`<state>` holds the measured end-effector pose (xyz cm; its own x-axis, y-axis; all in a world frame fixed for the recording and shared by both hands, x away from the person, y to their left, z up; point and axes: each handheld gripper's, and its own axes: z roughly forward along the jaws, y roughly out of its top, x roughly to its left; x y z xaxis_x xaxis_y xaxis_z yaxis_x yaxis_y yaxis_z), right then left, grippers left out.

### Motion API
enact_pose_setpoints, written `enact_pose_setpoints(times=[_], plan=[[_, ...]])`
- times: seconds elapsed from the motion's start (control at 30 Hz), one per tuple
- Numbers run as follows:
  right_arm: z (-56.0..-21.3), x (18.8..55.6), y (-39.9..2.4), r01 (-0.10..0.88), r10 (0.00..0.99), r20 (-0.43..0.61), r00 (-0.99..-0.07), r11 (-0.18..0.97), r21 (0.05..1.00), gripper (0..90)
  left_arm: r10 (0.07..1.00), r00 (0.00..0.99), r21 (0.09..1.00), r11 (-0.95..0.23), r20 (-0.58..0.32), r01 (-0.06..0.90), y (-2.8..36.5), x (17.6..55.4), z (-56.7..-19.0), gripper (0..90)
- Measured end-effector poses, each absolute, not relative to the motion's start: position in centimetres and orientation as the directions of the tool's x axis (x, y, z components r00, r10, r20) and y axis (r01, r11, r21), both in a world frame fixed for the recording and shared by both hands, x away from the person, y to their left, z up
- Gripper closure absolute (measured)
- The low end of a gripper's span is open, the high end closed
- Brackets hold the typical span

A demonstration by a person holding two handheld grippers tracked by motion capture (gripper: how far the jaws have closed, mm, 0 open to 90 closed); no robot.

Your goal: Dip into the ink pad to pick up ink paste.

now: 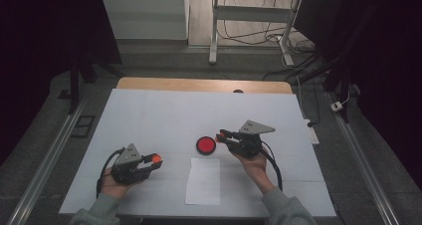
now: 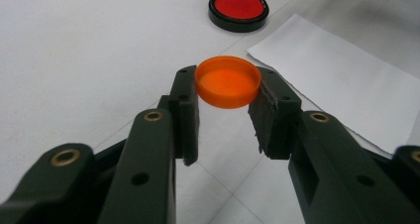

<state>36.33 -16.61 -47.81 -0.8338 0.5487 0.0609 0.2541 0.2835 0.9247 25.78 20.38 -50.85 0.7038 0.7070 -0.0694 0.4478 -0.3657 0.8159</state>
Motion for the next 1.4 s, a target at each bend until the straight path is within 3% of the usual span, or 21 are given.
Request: enact_pose_setpoints(times=[1.4], plan=[[-50.6, 38.7, -12.8, 0.308, 0.542, 0.052, -0.839, 0.393, 0.866, 72.1, 0.704, 0.706, 0.803, -0.377, -0.075, 0.461, 20.2, 26.0, -51.2, 64.7]])
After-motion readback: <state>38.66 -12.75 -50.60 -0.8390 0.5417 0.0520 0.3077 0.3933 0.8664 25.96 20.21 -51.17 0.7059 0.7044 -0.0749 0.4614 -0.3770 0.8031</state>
